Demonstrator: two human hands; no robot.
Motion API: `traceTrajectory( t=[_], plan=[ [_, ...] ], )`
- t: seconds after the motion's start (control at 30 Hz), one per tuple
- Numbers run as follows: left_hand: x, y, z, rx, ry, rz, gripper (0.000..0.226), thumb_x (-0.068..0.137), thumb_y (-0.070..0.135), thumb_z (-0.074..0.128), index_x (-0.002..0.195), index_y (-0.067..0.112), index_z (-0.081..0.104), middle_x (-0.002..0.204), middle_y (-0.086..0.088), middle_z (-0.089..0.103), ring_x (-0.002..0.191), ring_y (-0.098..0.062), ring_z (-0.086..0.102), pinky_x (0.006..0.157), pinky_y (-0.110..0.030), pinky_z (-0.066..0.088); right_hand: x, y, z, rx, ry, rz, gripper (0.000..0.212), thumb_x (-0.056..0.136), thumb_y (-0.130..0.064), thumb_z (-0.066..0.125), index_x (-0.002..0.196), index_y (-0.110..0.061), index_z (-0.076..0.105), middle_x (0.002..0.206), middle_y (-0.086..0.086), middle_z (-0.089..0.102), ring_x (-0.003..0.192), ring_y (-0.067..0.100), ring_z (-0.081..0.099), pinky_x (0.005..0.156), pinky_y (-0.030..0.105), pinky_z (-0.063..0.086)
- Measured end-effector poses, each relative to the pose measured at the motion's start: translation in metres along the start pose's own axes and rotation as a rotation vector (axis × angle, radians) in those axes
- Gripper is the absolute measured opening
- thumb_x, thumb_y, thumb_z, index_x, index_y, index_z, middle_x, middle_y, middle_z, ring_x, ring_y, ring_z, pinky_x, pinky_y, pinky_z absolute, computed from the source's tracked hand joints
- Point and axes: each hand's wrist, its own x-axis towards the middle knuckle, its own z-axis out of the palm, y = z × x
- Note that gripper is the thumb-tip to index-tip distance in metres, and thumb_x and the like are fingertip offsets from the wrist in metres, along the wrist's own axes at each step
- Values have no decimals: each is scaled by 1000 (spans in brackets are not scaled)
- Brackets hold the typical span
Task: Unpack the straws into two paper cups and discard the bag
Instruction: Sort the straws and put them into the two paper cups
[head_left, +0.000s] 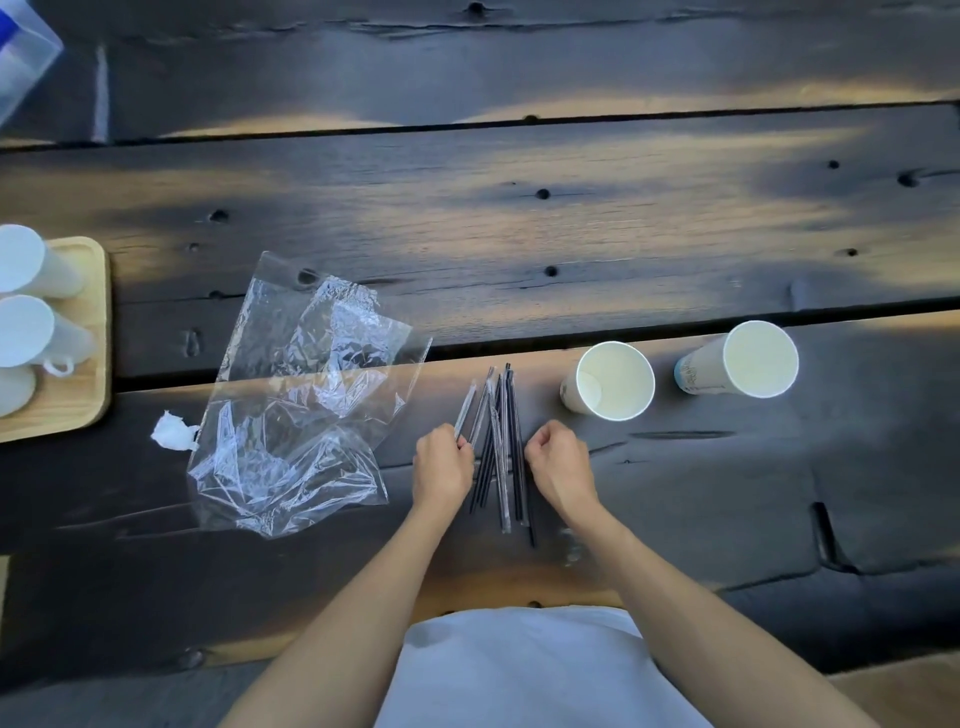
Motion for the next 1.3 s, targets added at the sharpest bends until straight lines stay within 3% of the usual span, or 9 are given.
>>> traceTrajectory(
  t=[0.2, 0.3, 0.43, 0.57, 0.67, 0.8, 0.93, 1.1, 1.3],
  plan=[
    [-5, -17, -11, -72, -5, -19, 24, 90, 8, 45, 65, 5, 45, 65, -6, 51, 64, -26, 47, 50, -32, 32, -1, 1, 3, 48, -19, 33, 14, 88, -12, 42, 77, -7, 48, 81, 9, 58, 69, 24, 45, 53, 36, 32],
    [-8, -28, -17, -219, 4, -57, 22, 89, 13, 49, 72, 0, 52, 68, -10, 58, 69, -29, 53, 58, -36, 40, -4, -1, 6, -15, -40, -45, 13, 89, -15, 44, 78, -14, 51, 81, 9, 61, 74, 27, 53, 56, 36, 37],
    [-13, -35, -20, -502, -11, -106, 6, 87, 15, 56, 85, 10, 59, 78, -13, 64, 70, -24, 57, 65, -36, 46, -7, -7, 14, -73, -75, -96, 11, 92, -19, 47, 83, -15, 53, 82, 9, 64, 77, 28, 58, 63, 37, 47],
    [-17, -29, -22, -634, -26, -137, 25, 89, 10, 49, 111, 20, 54, 79, -5, 54, 63, -17, 51, 61, -35, 45, -12, -9, 22, -302, -70, -191, 18, 95, -26, 55, 94, -8, 51, 94, 17, 65, 88, 41, 60, 71, 41, 48],
    [-17, -21, -23, -648, -73, -126, 20, 97, 7, 40, 107, 17, 55, 84, -6, 54, 63, -13, 53, 58, -26, 51, -14, -10, 24, -428, -66, -224, 17, 97, -21, 52, 101, -5, 50, 103, 20, 65, 98, 43, 61, 74, 43, 47],
    [-16, -9, -25, -759, -114, -161, 18, 94, -1, 35, 94, 13, 46, 82, -6, 49, 55, -13, 49, 45, -24, 43, -9, -12, 22, -275, -97, -107, 13, 91, -19, 52, 90, -6, 55, 96, 19, 64, 90, 40, 61, 72, 40, 49],
    [-18, -3, -26, -847, -163, -171, 8, 95, 6, 45, 88, 10, 47, 69, -4, 45, 48, -11, 39, 40, -22, 28, -4, -12, 12, 46, -182, 5, 21, 83, -13, 57, 67, -14, 44, 64, 6, 50, 61, 24, 47, 56, 32, 37],
    [-23, 4, -26, -869, -268, -134, 15, 95, 20, 59, 85, 10, 58, 60, 0, 43, 48, -10, 38, 39, -19, 28, -19, -16, -12, 479, -422, 10, 25, 93, -12, 56, 72, -13, 42, 51, -2, 42, 43, 14, 32, 42, 26, 19],
    [-32, 14, -20, -846, -329, -87, 20, 93, 22, 64, 87, 3, 66, 61, -1, 53, 48, -8, 40, 44, -22, 30, -32, -23, -16, 416, -507, -221, 26, 99, -16, 53, 73, -16, 52, 55, -8, 45, 42, 5, 34, 41, 19, 26]
  ],
)
